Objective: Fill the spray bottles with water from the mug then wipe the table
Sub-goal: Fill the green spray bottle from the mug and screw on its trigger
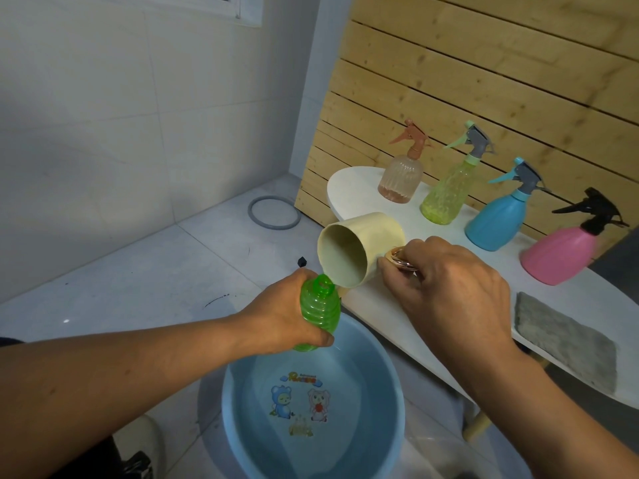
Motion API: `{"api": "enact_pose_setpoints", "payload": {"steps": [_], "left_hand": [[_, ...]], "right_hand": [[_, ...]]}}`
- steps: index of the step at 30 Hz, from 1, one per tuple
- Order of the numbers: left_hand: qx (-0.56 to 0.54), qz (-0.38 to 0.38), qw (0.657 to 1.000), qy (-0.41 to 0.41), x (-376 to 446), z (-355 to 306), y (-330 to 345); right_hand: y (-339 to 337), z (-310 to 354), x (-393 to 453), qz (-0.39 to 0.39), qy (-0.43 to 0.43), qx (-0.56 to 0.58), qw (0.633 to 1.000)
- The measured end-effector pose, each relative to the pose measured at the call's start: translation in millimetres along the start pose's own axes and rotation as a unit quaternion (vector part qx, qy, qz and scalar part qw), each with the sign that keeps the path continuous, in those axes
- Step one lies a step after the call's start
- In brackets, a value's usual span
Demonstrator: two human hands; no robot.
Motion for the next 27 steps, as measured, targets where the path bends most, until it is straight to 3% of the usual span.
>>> {"api": "enact_pose_setpoints", "payload": {"steps": [27], "left_hand": [[0.015, -0.004, 1.000, 0.009, 0.9, -1.9, -1.6]], "right_hand": [[-5.0, 14.5, -2.0, -0.020, -0.074, -0.049, 0.996]]}}
Point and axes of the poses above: each hand's wrist, its own x-axis towards the middle knuckle, its own y-axis out of the palm, z = x × y, the point moved 10 cm from there along x, towards the middle knuckle, and after that the axes turned 6 degrees about -y, right-handed, at the moved point
